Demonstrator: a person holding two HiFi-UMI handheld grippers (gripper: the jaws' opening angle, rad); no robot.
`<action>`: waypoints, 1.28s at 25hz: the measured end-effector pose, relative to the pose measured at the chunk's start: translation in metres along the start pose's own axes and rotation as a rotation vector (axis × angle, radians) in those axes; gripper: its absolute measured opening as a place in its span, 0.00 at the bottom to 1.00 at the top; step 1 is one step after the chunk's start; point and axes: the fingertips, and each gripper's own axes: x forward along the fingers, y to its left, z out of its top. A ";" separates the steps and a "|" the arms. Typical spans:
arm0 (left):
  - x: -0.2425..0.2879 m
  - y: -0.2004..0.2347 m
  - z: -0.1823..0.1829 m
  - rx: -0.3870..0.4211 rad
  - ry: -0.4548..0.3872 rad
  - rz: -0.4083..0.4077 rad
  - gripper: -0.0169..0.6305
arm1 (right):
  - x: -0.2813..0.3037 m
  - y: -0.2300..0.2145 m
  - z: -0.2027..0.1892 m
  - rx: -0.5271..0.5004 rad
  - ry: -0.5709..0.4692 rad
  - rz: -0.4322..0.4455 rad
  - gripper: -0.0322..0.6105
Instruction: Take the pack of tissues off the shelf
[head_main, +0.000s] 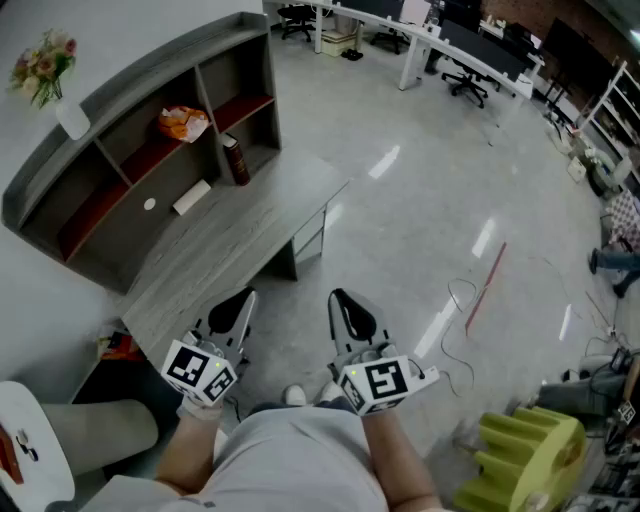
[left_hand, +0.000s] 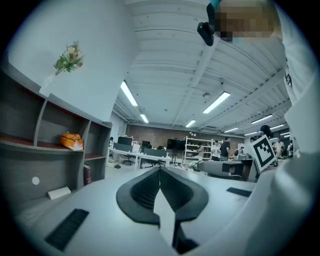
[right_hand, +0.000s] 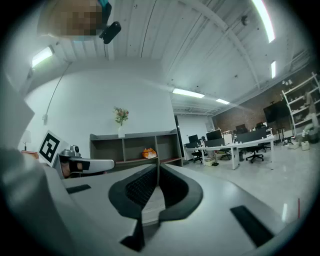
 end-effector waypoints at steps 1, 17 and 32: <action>-0.002 0.002 -0.001 -0.002 0.002 -0.001 0.05 | 0.001 0.002 0.000 -0.002 0.002 -0.001 0.09; 0.019 0.049 -0.013 -0.007 0.025 0.029 0.05 | 0.047 -0.008 -0.007 0.018 -0.027 0.002 0.09; 0.134 0.159 -0.020 -0.018 0.026 0.306 0.05 | 0.202 -0.112 -0.014 0.056 -0.006 0.173 0.09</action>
